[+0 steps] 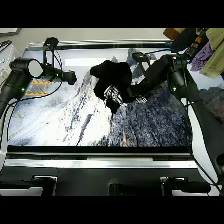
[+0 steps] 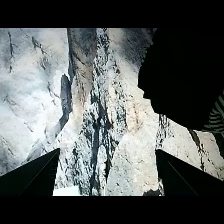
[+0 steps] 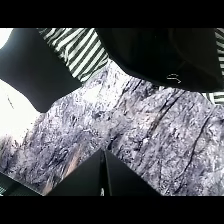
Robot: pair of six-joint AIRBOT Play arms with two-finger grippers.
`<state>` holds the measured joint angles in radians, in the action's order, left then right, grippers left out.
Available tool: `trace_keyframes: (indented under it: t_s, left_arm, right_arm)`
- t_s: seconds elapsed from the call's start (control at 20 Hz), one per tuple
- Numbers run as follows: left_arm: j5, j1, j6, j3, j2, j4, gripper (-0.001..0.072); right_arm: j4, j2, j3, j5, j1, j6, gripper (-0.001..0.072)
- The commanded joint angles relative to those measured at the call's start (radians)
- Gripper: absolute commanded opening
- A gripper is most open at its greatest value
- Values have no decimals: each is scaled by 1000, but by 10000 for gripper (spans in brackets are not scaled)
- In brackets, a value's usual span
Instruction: Fold the clothes and pants, and hang the long-sleeved shirts on hangers.
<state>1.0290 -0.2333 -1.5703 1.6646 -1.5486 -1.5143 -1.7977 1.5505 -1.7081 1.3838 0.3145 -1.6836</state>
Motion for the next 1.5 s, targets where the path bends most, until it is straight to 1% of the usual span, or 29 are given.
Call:
trace_keyframes:
  t_s: [0.0,1.25,1.45]
  left_arm:
    - [0,1,0,0,0,0,700]
    - [-9,1,-1,0,-2,0,699]
    - [32,2,-89,0,-28,-1,703]
  right_arm:
    - [0,0,0,0,1,0,47]
    - [0,0,0,-3,1,0,46]
    - [-2,0,0,4,1,1,46]
